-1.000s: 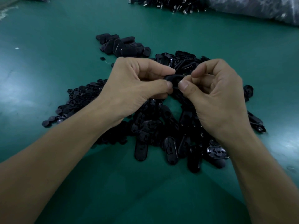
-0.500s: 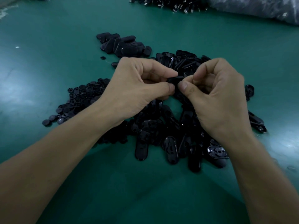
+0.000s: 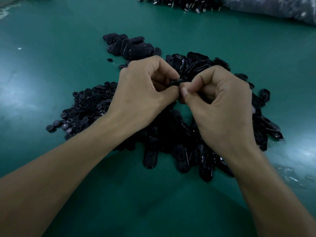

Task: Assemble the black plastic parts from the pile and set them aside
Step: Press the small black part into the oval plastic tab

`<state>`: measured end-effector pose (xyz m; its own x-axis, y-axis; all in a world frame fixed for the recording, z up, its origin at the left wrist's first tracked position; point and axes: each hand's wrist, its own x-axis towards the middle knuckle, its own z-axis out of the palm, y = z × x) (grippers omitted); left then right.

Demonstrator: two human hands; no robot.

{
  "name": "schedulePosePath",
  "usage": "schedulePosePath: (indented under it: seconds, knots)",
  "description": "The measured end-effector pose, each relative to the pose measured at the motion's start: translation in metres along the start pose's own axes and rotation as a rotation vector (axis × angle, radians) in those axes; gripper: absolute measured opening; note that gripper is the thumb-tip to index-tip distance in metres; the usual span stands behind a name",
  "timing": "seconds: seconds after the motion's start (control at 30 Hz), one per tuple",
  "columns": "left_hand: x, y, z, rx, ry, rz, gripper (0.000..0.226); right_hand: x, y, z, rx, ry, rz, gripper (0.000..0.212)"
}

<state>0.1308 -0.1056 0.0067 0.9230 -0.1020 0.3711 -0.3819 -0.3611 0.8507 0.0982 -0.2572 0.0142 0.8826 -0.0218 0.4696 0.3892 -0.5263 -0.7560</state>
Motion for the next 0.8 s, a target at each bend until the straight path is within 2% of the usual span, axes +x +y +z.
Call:
schedulePosePath:
  seconds: [0.2,0.33,0.47,0.57,0.8]
  knots:
    - [0.002,0.000,-0.001,-0.065,-0.041,-0.055,0.013,0.004,0.002,-0.006,0.085,0.004,0.043,0.027]
    - [0.004,0.001,-0.004,-0.324,-0.140,-0.151,0.018,0.008,0.008,-0.013,0.041,0.048,0.059,0.020]
    - [0.006,0.000,-0.006,-0.526,-0.228,-0.221,0.016,0.010,0.011,-0.016,0.252,-0.070,0.122,0.016]
    - [0.007,-0.001,-0.007,-0.541,-0.265,-0.215,0.015,0.010,0.011,-0.017,0.332,-0.125,0.144,0.015]
    - [0.006,-0.002,-0.008,-0.494,-0.268,-0.200,0.025,0.010,0.012,-0.017,0.319,-0.125,0.159,0.013]
